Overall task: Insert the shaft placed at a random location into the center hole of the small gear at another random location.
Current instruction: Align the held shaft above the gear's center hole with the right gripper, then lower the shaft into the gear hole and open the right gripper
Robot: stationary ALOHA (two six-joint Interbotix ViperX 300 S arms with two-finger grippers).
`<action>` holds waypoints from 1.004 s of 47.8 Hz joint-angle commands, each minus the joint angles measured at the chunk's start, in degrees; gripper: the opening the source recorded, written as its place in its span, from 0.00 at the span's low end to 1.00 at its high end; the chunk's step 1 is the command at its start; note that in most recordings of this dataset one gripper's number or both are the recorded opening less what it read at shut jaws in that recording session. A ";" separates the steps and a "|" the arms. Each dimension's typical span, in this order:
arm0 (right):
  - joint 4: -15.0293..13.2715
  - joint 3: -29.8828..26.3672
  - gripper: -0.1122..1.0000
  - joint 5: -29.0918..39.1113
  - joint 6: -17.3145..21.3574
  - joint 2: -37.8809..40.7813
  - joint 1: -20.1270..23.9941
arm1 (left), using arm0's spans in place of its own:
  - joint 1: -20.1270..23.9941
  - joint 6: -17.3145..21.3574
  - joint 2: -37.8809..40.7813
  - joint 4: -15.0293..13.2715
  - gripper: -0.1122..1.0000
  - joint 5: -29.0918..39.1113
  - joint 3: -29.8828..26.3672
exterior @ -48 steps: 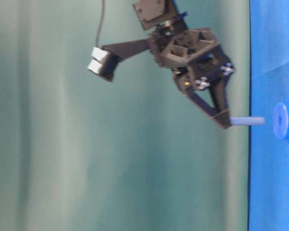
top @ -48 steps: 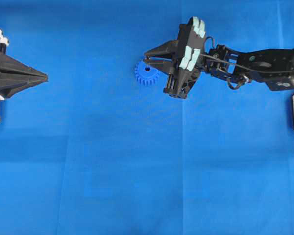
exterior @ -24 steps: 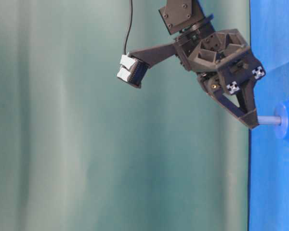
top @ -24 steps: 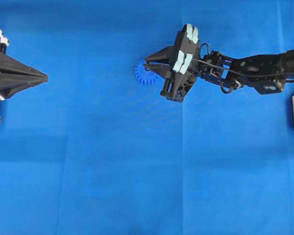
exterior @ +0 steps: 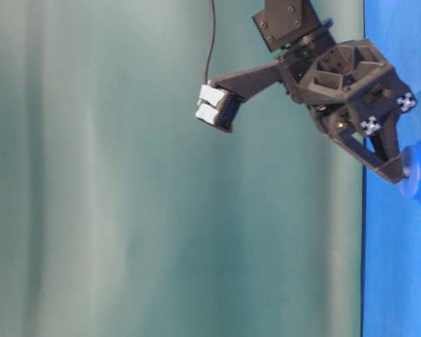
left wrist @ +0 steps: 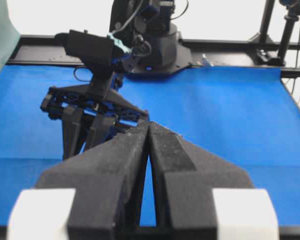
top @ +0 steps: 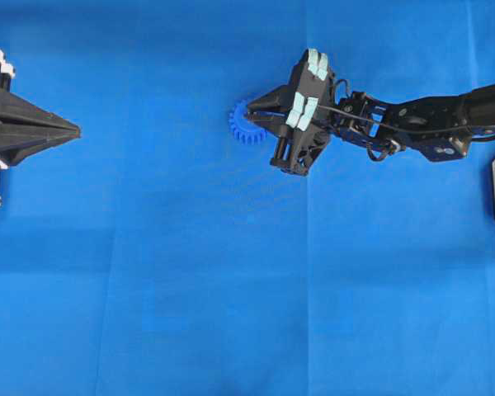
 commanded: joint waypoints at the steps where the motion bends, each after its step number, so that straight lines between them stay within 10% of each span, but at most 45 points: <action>1: 0.18 -1.23 0.12 -0.70 0.00 -0.35 -0.09 | -0.09 -0.09 0.26 0.09 0.10 -0.26 -0.44; 35: 0.18 -1.41 0.14 0.18 0.00 0.09 0.00 | 0.00 -0.09 0.26 0.09 0.10 -0.26 -0.26; 48: 0.35 -1.67 0.73 0.35 0.00 0.00 0.09 | -0.09 -0.09 0.18 0.09 0.10 -0.09 -0.26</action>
